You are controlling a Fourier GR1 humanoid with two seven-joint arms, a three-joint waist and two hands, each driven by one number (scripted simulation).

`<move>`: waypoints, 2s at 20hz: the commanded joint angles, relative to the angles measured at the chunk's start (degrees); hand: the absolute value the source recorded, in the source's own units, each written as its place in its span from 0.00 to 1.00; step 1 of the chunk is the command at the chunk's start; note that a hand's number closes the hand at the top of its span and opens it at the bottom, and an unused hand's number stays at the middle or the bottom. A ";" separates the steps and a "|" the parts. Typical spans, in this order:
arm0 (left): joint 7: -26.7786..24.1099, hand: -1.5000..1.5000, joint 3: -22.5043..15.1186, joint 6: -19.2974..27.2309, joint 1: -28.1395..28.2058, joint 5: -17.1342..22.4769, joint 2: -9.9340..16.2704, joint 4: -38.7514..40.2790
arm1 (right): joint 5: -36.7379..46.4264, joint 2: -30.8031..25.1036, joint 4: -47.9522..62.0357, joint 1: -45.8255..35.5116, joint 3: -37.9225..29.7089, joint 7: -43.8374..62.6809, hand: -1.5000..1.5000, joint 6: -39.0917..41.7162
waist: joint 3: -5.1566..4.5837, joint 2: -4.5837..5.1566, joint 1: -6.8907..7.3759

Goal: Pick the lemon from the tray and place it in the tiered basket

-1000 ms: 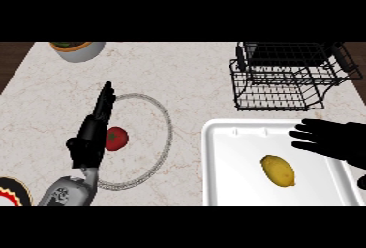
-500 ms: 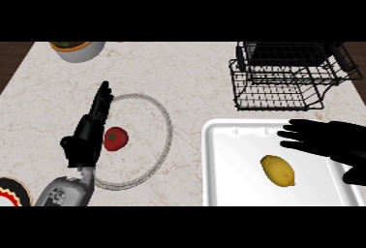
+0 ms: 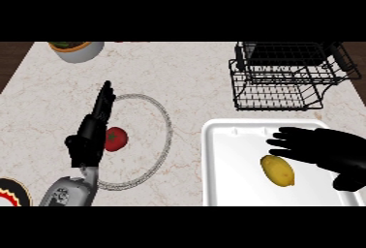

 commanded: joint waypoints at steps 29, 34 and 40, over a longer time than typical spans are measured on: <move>1.35 0.50 3.24 -3.86 1.87 -5.67 -4.61 -2.40 | 9.42 12.24 12.16 1.90 -0.14 -4.72 0.00 -2.44 | 0.01 0.02 -0.07; 0.65 0.50 2.69 -5.25 5.74 -5.50 -4.55 -5.86 | 9.37 15.10 12.27 1.35 -1.22 -5.59 1.00 -6.92 | 0.02 -0.04 0.19; -4.33 0.50 4.90 -6.35 4.63 -4.79 -4.91 -0.05 | 13.31 18.18 16.84 2.20 -2.18 -9.44 1.00 -19.50 | 0.02 0.05 0.07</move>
